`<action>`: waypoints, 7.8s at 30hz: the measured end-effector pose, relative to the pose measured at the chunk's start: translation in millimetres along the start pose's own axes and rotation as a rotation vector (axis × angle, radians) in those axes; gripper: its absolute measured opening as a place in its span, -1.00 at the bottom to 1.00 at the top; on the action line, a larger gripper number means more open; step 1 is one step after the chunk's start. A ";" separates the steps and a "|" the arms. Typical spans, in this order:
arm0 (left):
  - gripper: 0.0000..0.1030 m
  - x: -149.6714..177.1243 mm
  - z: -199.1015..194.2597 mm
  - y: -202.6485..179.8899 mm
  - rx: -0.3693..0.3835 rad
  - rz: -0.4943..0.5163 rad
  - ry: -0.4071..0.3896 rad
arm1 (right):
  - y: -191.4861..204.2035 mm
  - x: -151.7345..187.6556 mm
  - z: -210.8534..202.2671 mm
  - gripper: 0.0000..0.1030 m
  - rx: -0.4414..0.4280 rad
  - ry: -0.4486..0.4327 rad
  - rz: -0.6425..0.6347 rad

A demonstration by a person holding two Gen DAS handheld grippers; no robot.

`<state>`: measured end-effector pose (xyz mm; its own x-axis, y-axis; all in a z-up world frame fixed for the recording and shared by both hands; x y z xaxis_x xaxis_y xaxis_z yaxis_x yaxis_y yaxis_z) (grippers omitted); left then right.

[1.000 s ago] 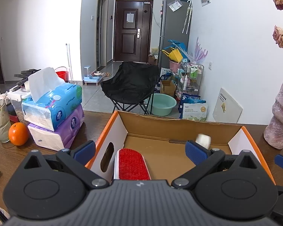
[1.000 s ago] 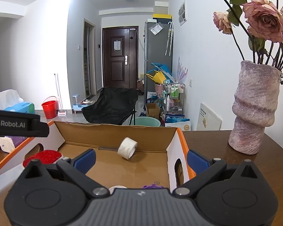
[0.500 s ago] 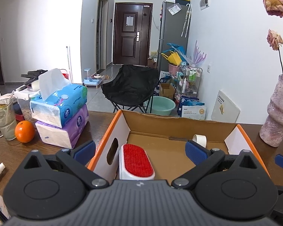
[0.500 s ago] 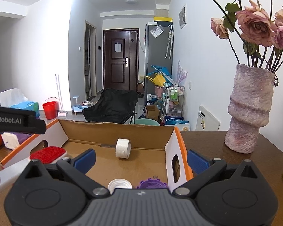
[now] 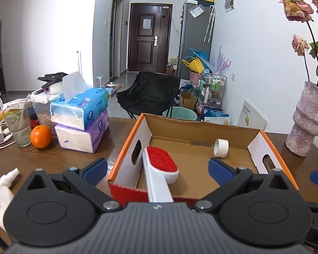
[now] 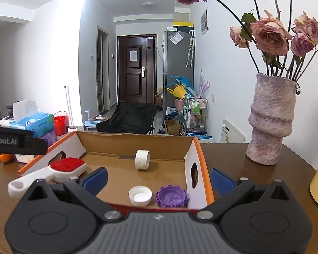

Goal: Organize rigid objects
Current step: 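Withdraw both tools from the box back over the table, then grasp the white ridged cap with the right tool, then lower the left tool toward the green spray bottle while the right tool holds the white cap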

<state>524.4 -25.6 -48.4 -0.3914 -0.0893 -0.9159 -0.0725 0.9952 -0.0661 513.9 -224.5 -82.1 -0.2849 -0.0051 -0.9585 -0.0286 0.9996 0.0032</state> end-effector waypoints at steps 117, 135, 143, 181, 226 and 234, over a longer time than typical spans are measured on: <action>1.00 137.9 -156.8 127.6 -0.065 0.027 0.195 | 132.9 124.1 -165.9 -0.24 -0.177 0.221 -0.004; 1.00 147.6 -129.2 51.6 -0.087 0.051 0.280 | 46.5 115.7 -153.1 -0.24 -0.110 0.176 0.097; 1.00 147.9 -118.1 32.8 -0.140 0.009 0.291 | 17.8 115.8 -149.1 -0.24 -0.097 0.172 0.103; 1.00 133.2 -102.2 24.0 -0.140 -0.105 0.267 | -15.2 122.5 -143.1 -0.23 -0.040 0.177 0.121; 0.80 134.5 -93.9 37.0 -0.118 -0.086 0.258 | -21.0 122.7 -140.9 -0.23 -0.009 0.174 0.133; 0.93 102.3 -57.9 28.6 -0.193 -0.159 0.258 | -23.5 122.5 -140.9 -0.23 -0.001 0.170 0.142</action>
<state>429.1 -8.6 -121.1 -0.5786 -0.2742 -0.7681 -0.3132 0.9443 -0.1011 344.7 -252.6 -159.4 -0.4438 0.1309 -0.8865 0.0227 0.9906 0.1349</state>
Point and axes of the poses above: each gripper's, at about its wrist camera, not at the fingertips, and z roughly the way its jaws point, y to its left, x to its underside, the point moved 9 cm from there along z, roughly the way its jaws point, and after that the axes turned 7 degrees about -y, right-handed, at the moved point
